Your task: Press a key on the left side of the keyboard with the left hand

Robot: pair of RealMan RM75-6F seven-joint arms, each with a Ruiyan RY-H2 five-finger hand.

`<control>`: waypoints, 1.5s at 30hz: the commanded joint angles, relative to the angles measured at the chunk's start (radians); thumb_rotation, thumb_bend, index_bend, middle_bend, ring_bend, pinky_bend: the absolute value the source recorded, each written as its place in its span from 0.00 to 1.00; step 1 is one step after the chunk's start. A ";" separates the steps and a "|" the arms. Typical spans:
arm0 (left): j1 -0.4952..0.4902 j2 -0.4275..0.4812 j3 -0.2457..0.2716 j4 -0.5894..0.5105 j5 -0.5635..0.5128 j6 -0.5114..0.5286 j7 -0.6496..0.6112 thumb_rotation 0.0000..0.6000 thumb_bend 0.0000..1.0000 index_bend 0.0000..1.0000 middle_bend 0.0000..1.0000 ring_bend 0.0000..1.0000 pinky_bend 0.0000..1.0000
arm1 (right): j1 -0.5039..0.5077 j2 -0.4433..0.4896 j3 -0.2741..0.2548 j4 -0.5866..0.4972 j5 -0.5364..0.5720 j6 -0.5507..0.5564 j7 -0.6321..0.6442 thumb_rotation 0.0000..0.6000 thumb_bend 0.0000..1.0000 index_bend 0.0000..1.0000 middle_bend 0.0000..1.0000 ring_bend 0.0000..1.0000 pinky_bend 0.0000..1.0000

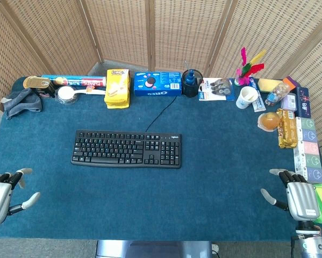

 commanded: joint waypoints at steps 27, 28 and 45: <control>-0.027 -0.002 -0.031 0.020 -0.022 -0.026 0.004 0.00 0.11 0.29 0.56 0.49 0.45 | -0.015 0.013 -0.005 -0.014 -0.001 0.015 -0.003 0.00 0.27 0.31 0.36 0.35 0.34; -0.032 -0.003 -0.035 0.021 -0.029 -0.032 0.005 0.00 0.11 0.29 0.56 0.49 0.45 | -0.015 0.013 -0.005 -0.014 -0.001 0.014 -0.004 0.00 0.27 0.31 0.36 0.35 0.34; -0.309 -0.060 -0.158 0.146 -0.216 -0.400 0.081 0.00 0.11 0.39 1.00 1.00 0.87 | -0.011 0.014 0.000 -0.023 0.026 -0.012 -0.026 0.00 0.27 0.31 0.38 0.44 0.35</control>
